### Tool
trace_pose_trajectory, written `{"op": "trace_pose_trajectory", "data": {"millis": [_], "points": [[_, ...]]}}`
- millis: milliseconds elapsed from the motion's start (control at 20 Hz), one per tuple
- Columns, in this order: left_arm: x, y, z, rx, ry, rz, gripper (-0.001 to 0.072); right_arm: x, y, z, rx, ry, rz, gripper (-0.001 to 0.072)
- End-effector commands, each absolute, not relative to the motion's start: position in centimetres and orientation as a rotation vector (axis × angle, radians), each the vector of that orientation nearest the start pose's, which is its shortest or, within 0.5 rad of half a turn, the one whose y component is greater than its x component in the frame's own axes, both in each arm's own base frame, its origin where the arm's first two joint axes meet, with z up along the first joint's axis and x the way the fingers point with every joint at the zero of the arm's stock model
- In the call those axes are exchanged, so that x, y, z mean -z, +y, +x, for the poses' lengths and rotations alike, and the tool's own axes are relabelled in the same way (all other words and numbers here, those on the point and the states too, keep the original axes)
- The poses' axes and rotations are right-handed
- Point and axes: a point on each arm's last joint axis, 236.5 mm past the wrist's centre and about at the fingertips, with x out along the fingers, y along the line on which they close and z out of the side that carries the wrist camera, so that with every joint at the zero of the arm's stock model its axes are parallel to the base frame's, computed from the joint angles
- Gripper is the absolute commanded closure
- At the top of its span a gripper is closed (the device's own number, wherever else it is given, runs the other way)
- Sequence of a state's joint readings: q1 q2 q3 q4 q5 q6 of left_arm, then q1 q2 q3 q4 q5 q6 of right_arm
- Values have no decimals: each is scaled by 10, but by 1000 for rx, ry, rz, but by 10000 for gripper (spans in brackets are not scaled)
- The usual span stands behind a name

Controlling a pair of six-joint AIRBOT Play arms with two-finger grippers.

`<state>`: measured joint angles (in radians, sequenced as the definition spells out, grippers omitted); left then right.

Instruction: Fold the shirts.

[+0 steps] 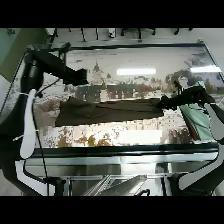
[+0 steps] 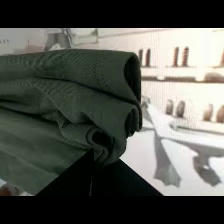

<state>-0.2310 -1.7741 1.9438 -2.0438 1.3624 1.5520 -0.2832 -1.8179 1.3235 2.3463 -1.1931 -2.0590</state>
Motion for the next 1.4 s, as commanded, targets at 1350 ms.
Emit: {"op": "trace_pose_trajectory", "data": {"millis": [1350], "points": [[-261,-183,394,672,839,-269,690,-173,145,407,-700,950,468,696]]}}
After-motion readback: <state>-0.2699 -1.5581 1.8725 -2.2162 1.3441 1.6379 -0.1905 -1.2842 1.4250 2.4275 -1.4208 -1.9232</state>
